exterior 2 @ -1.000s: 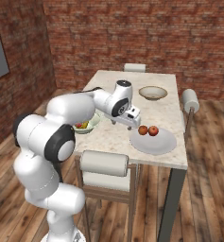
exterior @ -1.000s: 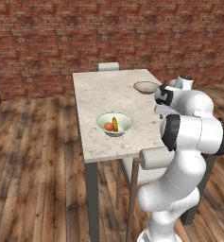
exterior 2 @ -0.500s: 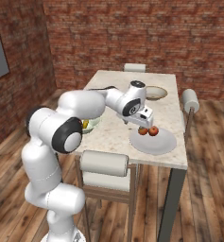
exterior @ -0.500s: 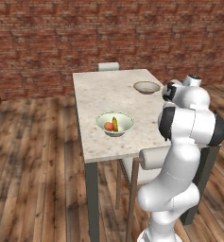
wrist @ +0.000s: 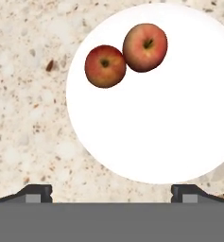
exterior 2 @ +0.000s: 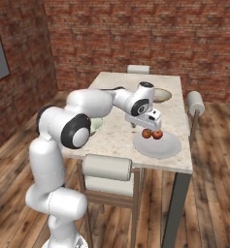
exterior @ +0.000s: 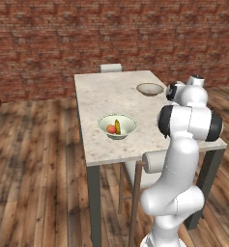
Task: Take the fruits from the plate on the dining counter and place two fruits in each bowl.
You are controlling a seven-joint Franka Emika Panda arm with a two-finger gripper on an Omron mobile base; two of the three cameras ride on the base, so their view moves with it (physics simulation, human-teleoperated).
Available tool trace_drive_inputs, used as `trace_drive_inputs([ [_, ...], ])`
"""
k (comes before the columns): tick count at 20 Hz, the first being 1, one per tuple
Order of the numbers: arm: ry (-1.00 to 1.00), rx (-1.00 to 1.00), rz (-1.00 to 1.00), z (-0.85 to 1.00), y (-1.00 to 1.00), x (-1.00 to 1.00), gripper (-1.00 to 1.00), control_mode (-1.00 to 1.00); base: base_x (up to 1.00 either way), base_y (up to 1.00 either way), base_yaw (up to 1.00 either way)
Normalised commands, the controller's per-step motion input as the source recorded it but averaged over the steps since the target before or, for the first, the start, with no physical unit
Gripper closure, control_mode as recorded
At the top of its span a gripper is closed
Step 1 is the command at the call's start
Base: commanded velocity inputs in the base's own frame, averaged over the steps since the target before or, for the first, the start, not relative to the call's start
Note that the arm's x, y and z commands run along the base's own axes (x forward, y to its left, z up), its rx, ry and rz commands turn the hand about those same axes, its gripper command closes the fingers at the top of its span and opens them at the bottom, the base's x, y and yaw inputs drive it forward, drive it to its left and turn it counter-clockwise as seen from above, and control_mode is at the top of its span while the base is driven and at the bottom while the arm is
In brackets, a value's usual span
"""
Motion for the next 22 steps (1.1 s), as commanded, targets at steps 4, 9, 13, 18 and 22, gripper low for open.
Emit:
trace_drive_inputs([
  [4,0.00,0.00,0.00,-0.32,-0.07,0.15,-1.00,-1.00,0.00,0.00,0.00],
  [9,0.00,0.00,0.01,-0.45,0.00,0.36,-1.00,-1.00,0.00,0.00,0.00],
  [13,0.00,0.00,0.01,-0.41,0.00,0.39,-1.00,-1.00,0.00,0.00,0.00],
  [18,0.00,0.02,0.01,-0.14,-0.09,0.19,-1.00,-1.00,0.00,0.00,0.00],
  [22,0.00,0.01,0.00,-0.14,-0.03,0.24,-1.00,-1.00,0.00,0.00,0.00],
])
